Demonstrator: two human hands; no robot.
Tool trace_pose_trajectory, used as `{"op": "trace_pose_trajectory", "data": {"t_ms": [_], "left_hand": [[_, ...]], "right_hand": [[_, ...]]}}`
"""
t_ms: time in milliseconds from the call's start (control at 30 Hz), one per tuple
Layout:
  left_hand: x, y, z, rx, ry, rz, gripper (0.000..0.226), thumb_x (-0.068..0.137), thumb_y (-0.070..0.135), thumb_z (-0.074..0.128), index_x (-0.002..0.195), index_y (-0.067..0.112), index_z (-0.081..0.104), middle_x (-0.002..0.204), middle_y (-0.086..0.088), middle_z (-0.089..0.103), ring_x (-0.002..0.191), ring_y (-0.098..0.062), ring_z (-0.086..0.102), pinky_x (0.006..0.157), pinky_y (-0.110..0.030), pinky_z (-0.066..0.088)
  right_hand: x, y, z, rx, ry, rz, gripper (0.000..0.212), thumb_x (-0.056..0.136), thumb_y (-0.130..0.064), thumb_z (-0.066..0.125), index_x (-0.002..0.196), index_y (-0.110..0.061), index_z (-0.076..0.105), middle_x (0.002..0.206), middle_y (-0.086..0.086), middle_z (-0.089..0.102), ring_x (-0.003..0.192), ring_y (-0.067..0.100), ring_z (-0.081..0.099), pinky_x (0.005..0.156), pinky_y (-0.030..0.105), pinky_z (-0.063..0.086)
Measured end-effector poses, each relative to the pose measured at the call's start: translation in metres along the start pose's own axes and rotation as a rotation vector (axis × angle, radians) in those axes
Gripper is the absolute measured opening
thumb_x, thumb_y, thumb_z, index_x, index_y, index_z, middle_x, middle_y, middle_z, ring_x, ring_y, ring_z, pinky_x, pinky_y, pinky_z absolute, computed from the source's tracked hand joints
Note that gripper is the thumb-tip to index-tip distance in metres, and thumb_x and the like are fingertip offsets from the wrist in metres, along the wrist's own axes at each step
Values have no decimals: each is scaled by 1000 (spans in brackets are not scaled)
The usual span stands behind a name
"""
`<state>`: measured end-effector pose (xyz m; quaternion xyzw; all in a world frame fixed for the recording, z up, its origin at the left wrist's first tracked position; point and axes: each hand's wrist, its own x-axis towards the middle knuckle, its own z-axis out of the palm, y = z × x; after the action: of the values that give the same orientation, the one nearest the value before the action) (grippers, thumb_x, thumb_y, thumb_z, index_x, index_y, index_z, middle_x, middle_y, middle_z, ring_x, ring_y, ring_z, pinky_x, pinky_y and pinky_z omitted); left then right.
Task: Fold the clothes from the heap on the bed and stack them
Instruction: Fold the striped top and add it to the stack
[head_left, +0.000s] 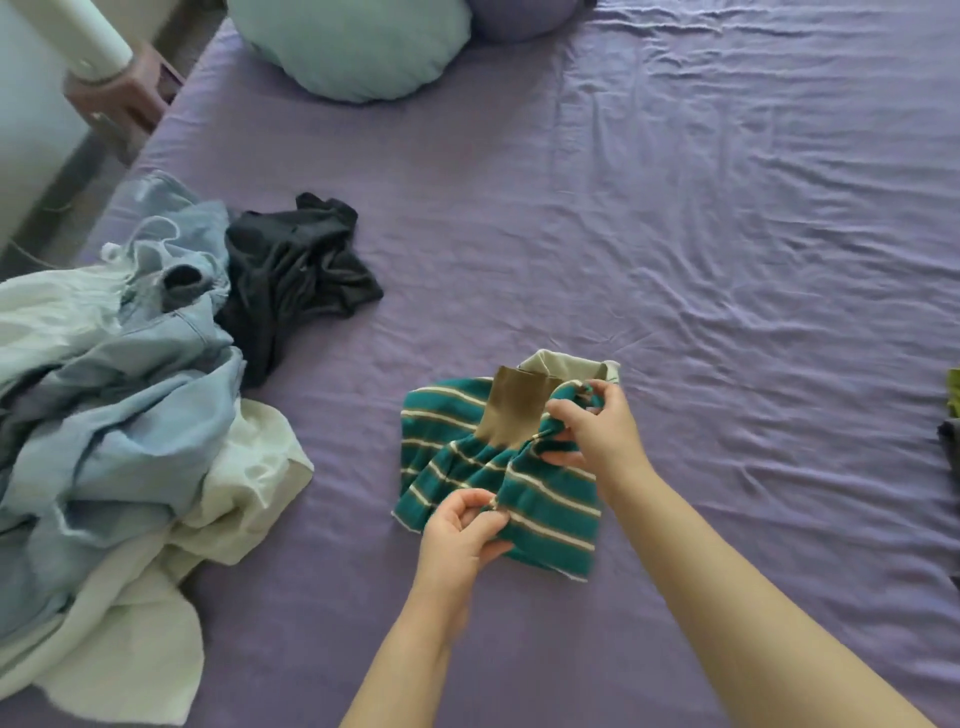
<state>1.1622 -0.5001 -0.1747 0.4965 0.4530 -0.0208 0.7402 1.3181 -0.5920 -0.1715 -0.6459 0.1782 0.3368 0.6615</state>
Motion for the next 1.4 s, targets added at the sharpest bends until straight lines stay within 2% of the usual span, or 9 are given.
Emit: {"op": "trace_pose_trajectory", "data": {"t_ms": [300, 367, 433, 567, 633, 733, 967, 1233, 1400], "left_hand": [[42, 6, -91, -89, 10, -23, 19, 91, -6, 52, 103, 8, 57, 90, -4, 74, 84, -15, 71, 69, -27, 57], [48, 4, -100, -88, 2, -61, 22, 91, -7, 50, 107, 9, 57, 94, -4, 75, 86, -14, 71, 69, -25, 57], [53, 2, -105, -51, 12, -104, 24, 91, -7, 50, 106, 10, 58, 96, -5, 73, 85, -13, 71, 67, -23, 56], [67, 7, -107, 244, 169, -16, 25, 85, 0, 56, 93, 23, 60, 96, 2, 68, 86, -9, 64, 63, -12, 50], [77, 17, -103, 398, 226, 69, 22, 84, 12, 63, 102, 24, 58, 108, 3, 62, 95, -10, 58, 77, -17, 48], [94, 32, -85, 581, 193, 74, 60, 84, 36, 68, 135, 16, 44, 129, -4, 47, 115, -18, 48, 100, -34, 42], [113, 47, -36, 911, 260, -77, 103, 63, 81, 59, 136, 11, 35, 136, -10, 45, 127, -30, 43, 101, -44, 40], [127, 56, -41, 217, 134, -268, 67, 84, 63, 56, 126, 10, 55, 117, -9, 64, 101, -29, 64, 89, -43, 53], [97, 51, -26, 110, 29, -181, 51, 85, 58, 58, 118, 18, 55, 109, -5, 68, 94, -26, 68, 77, -42, 58]], "right_hand": [[24, 28, 117, -304, 38, -69, 54, 82, -21, 70, 126, -23, 39, 104, 4, 54, 89, 20, 60, 54, 28, 57], [30, 36, 132, -491, 54, -140, 58, 82, -25, 68, 132, -19, 38, 109, 5, 55, 94, 20, 58, 69, 35, 59], [34, 44, 141, -636, 13, -177, 62, 85, -23, 65, 138, -17, 35, 114, 6, 54, 101, 21, 56, 85, 38, 53], [30, 47, 131, -716, -67, -216, 53, 92, -18, 56, 141, -18, 36, 111, -1, 57, 100, 15, 56, 85, 31, 49], [23, 45, 112, -713, -14, -333, 45, 93, -16, 55, 136, -16, 43, 110, -4, 59, 103, 13, 56, 88, 27, 47], [11, 49, 72, -807, 248, -505, 39, 91, -12, 57, 129, -10, 51, 121, 6, 56, 114, 21, 49, 97, 35, 43], [13, 74, 30, -500, 309, -60, 49, 90, -36, 60, 130, -11, 46, 122, 6, 58, 108, 23, 55, 91, 41, 47], [19, 60, 16, -140, 160, 81, 28, 80, -33, 73, 101, -17, 64, 94, -2, 71, 84, 16, 69, 62, 29, 54], [5, 42, -23, -63, 75, -7, 22, 81, -31, 72, 100, -25, 62, 87, -7, 74, 78, 12, 71, 61, 30, 56]]}}
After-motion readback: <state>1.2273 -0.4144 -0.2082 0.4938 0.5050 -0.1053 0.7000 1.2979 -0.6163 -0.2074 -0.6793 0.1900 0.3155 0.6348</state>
